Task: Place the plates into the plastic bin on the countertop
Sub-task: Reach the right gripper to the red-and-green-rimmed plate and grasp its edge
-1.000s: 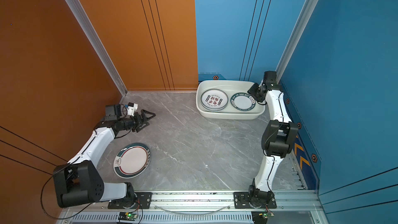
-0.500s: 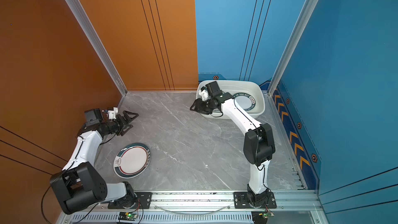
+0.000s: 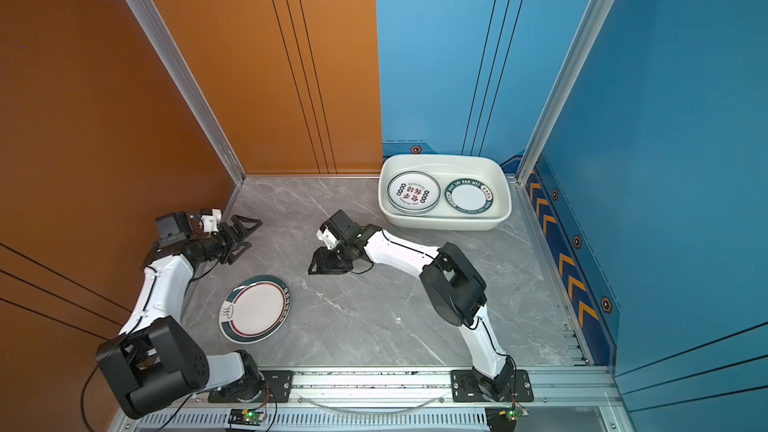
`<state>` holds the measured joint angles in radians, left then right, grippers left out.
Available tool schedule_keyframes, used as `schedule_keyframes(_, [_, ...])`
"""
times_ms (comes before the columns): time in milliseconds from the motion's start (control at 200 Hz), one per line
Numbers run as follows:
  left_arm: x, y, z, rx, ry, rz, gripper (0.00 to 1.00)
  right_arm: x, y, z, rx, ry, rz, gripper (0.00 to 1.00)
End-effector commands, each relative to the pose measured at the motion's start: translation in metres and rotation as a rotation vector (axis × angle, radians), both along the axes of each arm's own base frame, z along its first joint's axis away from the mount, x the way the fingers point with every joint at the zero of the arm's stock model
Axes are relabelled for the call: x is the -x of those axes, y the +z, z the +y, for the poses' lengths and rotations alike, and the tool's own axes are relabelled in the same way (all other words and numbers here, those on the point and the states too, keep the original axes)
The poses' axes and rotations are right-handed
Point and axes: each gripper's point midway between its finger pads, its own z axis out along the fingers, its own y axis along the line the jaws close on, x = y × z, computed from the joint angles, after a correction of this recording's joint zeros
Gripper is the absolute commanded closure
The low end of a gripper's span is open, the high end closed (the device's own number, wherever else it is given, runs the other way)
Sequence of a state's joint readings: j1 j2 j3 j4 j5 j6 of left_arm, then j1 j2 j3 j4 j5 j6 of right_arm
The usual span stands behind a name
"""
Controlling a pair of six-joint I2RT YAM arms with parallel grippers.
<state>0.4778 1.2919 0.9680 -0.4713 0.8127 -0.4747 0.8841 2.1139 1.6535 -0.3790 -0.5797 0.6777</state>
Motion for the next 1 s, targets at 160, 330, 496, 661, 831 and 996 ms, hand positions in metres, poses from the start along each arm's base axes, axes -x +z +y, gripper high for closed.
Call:
schedule_keyframes(160, [0.006, -0.003, -0.003, -0.008, -0.013, 0.007, 0.02, -0.002, -0.025, 0.027, -0.02, -0.032, 0.02, 0.48])
schedule_keyframes(330, [0.007, -0.004, -0.006, -0.008, -0.022, 0.008, 0.02, 0.008, -0.04, 0.046, -0.029, -0.009, 0.054, 0.48])
schedule_keyframes(496, [0.006, -0.005, -0.008, -0.005, -0.027, 0.01, 0.02, 0.018, -0.051, 0.063, -0.037, 0.009, 0.082, 0.48])
schedule_keyframes(661, [0.006, -0.005, -0.009, -0.007, -0.031, 0.009, 0.02, 0.026, -0.058, 0.079, -0.052, 0.025, 0.096, 0.48])
schedule_keyframes(831, [0.006, -0.007, -0.011, -0.005, -0.037, 0.014, 0.02, 0.033, -0.068, 0.091, -0.056, 0.031, 0.119, 0.49])
schedule_keyframes(996, [0.007, -0.006, -0.011, -0.007, -0.037, 0.011, 0.02, 0.038, -0.077, 0.1, -0.057, 0.035, 0.137, 0.51])
